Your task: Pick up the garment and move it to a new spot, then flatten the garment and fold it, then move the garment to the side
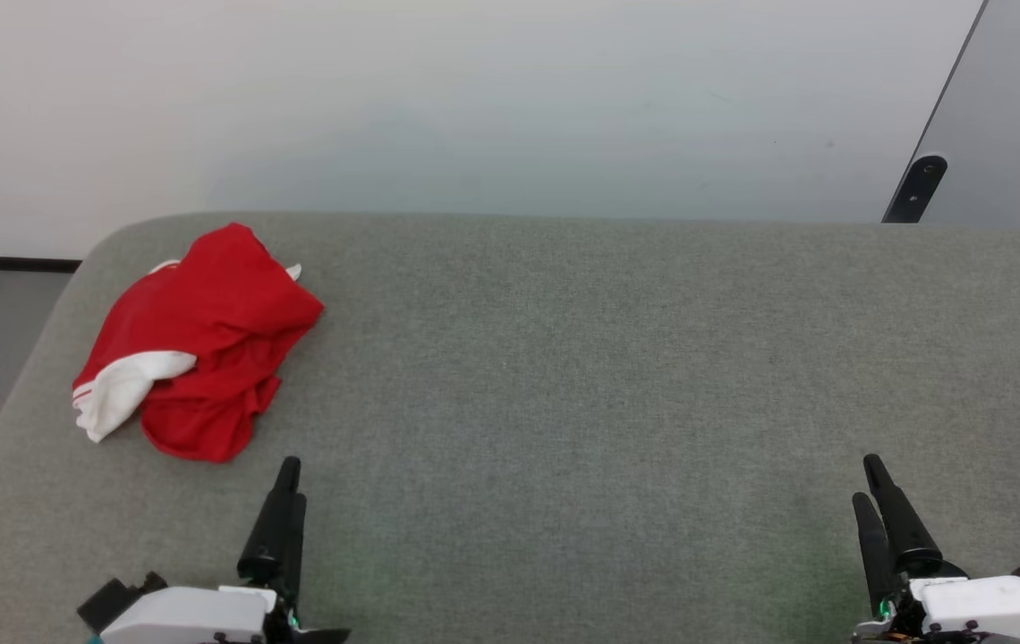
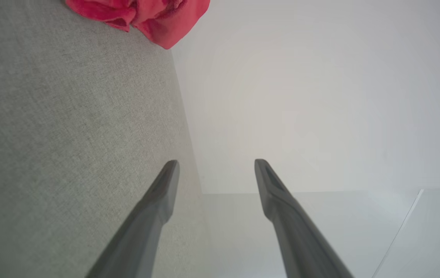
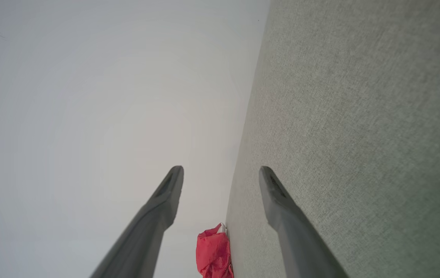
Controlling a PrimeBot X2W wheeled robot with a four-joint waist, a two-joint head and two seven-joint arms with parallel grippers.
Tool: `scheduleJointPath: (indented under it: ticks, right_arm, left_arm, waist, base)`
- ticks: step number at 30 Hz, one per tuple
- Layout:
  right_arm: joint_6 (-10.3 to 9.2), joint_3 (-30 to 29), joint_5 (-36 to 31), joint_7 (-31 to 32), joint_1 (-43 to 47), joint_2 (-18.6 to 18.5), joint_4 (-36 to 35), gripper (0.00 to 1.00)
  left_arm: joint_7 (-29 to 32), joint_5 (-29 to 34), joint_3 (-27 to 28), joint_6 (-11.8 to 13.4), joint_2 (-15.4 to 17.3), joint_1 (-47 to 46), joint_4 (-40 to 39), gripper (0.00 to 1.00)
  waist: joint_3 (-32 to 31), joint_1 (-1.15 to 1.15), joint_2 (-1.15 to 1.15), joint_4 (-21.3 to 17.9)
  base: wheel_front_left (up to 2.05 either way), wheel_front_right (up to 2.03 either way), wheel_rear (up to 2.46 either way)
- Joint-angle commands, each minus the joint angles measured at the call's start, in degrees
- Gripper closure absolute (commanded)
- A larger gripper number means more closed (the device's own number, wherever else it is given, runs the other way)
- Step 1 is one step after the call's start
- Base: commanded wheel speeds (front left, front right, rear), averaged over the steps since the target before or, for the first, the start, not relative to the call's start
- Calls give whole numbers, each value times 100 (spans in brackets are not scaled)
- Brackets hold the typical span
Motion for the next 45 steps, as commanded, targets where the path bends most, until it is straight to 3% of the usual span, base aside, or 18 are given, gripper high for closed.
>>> scheduleJointPath:
  ticks: [1,9,23,45]
  right_arm:
    - [-1,69,-111,-68,-125,-22,-103,0]
    - [-1,90,-1028,-259,-146,-25,-24,0]
    - [-2,-24,-3260,-558,-73,-29,-118,0]
    - [-3,-282,-5308,-933,-3,-35,-10,0]
  left_arm:
    - [-58,204,-24,7,44,-52,-123,0]
    - [-249,1283,-79,69,47,-4,-247,0]
    - [-547,3316,-103,82,59,135,-533,0]
    - [-923,5475,-316,181,177,394,-1049,0]
  waist:
    - [-3,0,0,-2]
    - [-13,0,0,-12]
    - [-57,0,0,18]
    - [-128,0,0,28]
  base:
    - [0,0,0]
    - [0,0,0]
    - [0,0,0]
    - [0,0,0]
